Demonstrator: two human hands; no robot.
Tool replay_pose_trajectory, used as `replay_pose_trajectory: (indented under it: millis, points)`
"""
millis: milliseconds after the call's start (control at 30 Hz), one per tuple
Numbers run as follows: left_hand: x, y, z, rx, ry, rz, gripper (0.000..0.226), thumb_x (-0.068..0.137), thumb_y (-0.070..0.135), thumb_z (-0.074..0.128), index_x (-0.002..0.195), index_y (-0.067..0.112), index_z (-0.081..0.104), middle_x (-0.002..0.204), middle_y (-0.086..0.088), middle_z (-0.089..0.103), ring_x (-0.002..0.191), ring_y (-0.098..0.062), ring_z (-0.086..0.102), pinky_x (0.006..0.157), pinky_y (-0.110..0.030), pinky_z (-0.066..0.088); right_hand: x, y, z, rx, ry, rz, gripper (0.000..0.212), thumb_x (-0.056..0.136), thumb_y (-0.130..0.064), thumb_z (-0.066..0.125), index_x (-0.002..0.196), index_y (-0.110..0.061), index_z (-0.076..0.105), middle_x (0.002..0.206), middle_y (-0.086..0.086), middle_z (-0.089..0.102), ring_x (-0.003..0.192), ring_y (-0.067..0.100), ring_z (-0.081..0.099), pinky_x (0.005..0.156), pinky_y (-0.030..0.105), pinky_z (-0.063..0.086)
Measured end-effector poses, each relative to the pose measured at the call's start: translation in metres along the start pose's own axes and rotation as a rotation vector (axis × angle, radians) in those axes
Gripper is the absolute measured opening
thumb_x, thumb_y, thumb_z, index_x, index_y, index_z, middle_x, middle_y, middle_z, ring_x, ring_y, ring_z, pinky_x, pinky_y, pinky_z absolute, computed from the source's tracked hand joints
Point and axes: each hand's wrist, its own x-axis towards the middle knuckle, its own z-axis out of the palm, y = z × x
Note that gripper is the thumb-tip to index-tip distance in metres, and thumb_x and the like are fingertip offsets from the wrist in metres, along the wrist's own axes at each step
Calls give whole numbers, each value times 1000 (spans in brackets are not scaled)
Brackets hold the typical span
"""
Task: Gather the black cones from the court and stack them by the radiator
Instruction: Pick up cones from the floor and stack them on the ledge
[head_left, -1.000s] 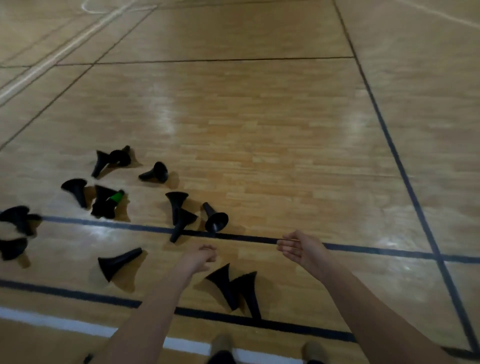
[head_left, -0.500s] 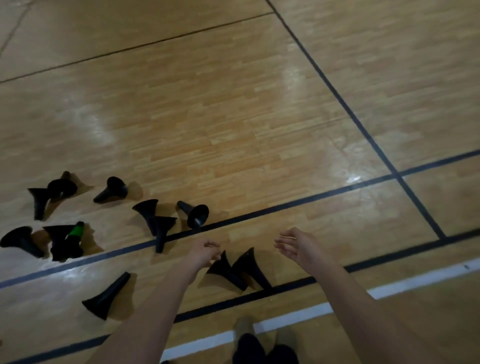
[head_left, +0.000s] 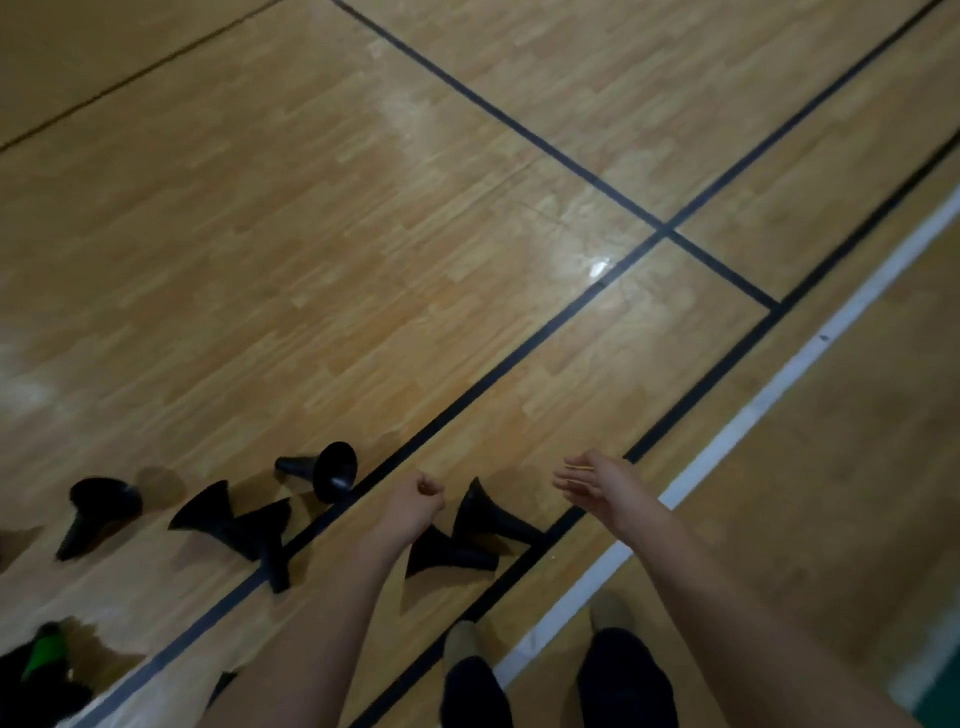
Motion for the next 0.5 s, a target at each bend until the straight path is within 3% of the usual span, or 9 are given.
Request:
replay_pose_trajectory:
  millis: [133,367,433,500]
  points:
    - [56,-20,8,116,-75,31,23,92,12,53,112,16,64,115,-2,61,107,-19,56,87,-30,46,42,37,1,-30,96,42,27,99,-17,48,115,2,59,109,15,67,100,27,66,82,33,53]
    - [145,-84,73,50,-101,-1,30,97,7,42,117,11,63,119,-7,61,115,-23,54,90,-26,39,143,112,-20,-107,195,121,21,97,-14,51,111,-1,57,97,9,63,87,19,61,72,27,52]
    - [169,-104,93,42,-95,-22,31,96,7,42,118,10,63,122,-8,62,114,-23,55,90,-27,41,175,137,-24,-126,197,132,19,96,-16,51,108,-3,58,88,6,60,82,18,60,77,30,53]
    - [196,-124,117,47,-92,-29,33,96,7,40,119,11,63,122,-7,62,115,-23,54,91,-27,41,212,166,-29,-118,202,138,21,96,-18,51,110,-3,57,94,6,61,88,19,62,84,32,51]
